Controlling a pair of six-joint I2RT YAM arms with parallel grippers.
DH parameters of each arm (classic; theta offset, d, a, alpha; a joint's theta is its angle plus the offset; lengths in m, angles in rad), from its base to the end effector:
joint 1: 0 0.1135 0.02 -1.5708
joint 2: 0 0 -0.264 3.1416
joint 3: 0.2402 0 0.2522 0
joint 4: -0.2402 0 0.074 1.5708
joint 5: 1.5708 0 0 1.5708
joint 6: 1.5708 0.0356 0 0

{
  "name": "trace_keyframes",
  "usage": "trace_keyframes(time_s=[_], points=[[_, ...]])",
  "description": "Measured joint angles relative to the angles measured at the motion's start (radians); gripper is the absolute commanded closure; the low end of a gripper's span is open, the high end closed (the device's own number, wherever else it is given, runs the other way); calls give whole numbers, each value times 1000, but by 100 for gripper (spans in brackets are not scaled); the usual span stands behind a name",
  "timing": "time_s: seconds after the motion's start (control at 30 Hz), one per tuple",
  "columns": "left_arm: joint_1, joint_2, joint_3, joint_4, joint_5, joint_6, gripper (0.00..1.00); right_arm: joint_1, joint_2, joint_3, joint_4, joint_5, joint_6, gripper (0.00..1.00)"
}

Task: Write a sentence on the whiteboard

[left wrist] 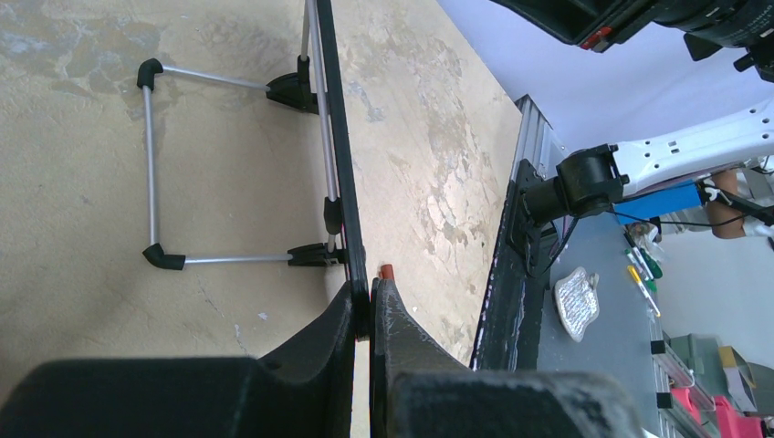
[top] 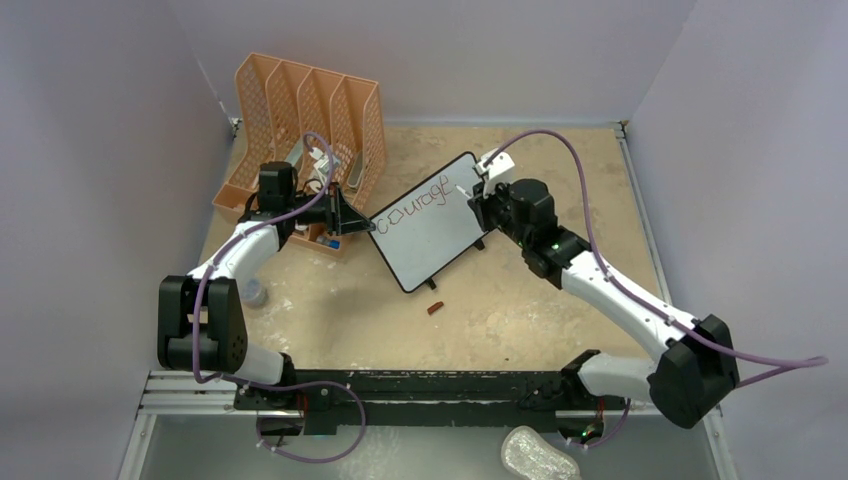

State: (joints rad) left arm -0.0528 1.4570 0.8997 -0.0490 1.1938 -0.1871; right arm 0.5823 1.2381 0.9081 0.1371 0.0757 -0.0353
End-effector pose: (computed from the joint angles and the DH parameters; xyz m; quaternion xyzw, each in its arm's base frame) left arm 0.2991 -0.0490 0.2475 0.2109 0.7486 -0.5403 0.3212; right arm 0.2457 0.1586 0.3194 -0.2115 0.7422 0.1435 0.6195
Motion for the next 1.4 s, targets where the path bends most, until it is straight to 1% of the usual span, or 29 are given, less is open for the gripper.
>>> trace_keyframes(time_s=[0.23,0.33,0.6,0.87,1.0,1.27,1.4], points=[[0,0,2,-5,-1,0,100,15,-84,-39,-29,-23,2,100],[0,0,4,-8,-1,0,100,46,-104,-57,-37,-24,10,100],[-1,0,8,-19,-5,1,100,244,-113,-114,-38,-6,45,100],[-1,0,8,-20,-6,1,100,328,-112,-137,-33,39,78,100],[-1,0,8,-20,-6,1,100,369,-90,-137,-15,66,90,100],[-1,0,8,-20,-8,1,100,473,13,-137,11,165,129,100],[-1,0,8,-21,-8,1,100,495,37,-137,34,188,137,100]])
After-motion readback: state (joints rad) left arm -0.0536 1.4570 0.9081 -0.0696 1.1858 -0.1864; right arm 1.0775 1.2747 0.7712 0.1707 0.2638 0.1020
